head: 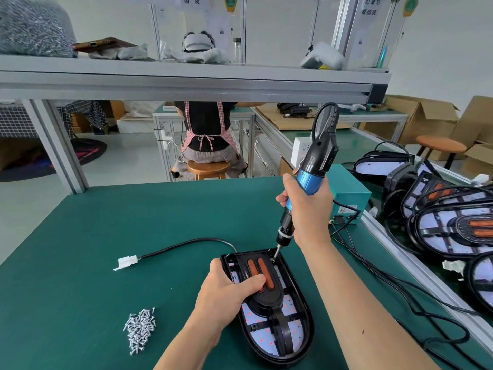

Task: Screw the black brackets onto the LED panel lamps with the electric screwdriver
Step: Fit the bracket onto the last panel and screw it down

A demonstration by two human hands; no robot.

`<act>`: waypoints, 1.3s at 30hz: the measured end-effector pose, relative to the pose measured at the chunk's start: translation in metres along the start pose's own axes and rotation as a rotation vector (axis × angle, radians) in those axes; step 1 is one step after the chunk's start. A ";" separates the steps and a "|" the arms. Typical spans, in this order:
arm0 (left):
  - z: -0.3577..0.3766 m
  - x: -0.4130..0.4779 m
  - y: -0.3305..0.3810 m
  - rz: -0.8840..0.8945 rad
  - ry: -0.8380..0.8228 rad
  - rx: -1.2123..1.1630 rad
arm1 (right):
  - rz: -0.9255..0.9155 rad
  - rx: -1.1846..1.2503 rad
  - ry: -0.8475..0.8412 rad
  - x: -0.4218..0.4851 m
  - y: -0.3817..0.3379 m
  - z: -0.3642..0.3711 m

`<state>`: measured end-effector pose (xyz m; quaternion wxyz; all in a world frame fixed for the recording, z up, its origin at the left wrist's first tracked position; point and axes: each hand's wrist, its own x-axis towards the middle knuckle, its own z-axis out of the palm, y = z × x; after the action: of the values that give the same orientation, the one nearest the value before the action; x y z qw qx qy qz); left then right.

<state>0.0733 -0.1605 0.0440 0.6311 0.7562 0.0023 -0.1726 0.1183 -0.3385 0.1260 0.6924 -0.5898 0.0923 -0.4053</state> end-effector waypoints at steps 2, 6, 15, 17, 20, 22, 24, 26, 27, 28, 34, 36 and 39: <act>0.001 0.000 -0.001 0.003 0.005 -0.009 | 0.010 -0.018 -0.005 0.001 0.002 0.000; 0.002 0.000 0.000 0.005 0.003 -0.015 | 0.028 -0.025 -0.017 0.003 0.005 0.001; 0.001 0.001 -0.001 -0.003 0.003 -0.016 | 0.009 -0.021 -0.122 0.000 0.005 0.004; 0.001 0.001 0.000 -0.006 0.007 -0.011 | 0.018 -0.018 -0.147 -0.001 0.003 0.004; 0.000 0.000 0.001 -0.005 0.004 0.002 | 0.056 0.008 -0.172 -0.003 -0.003 0.003; -0.001 0.000 0.002 -0.007 -0.004 0.010 | 0.057 0.064 -0.179 -0.003 -0.014 0.000; -0.001 0.002 0.003 -0.011 -0.011 0.011 | 0.037 0.155 -0.166 0.001 -0.032 -0.004; -0.001 0.003 0.003 -0.010 -0.018 0.017 | 0.020 0.308 -0.128 0.007 -0.054 -0.010; -0.001 0.003 0.002 -0.006 -0.020 0.019 | 0.024 0.400 -0.106 0.010 -0.064 -0.014; -0.001 0.003 0.002 -0.001 -0.024 0.022 | 0.045 0.490 -0.082 0.011 -0.070 -0.021; -0.002 0.003 0.002 0.007 -0.034 0.039 | 0.411 0.772 0.137 -0.021 -0.039 -0.072; -0.003 0.001 0.003 0.013 -0.050 0.061 | 0.518 0.821 0.195 -0.037 -0.016 -0.086; -0.003 -0.002 0.005 0.024 -0.045 0.100 | 0.642 0.897 0.203 -0.054 0.016 -0.100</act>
<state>0.0732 -0.1582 0.0493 0.5943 0.7828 -0.0295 -0.1819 0.0297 -0.3767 0.0641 0.9516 -0.1381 0.1519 -0.2286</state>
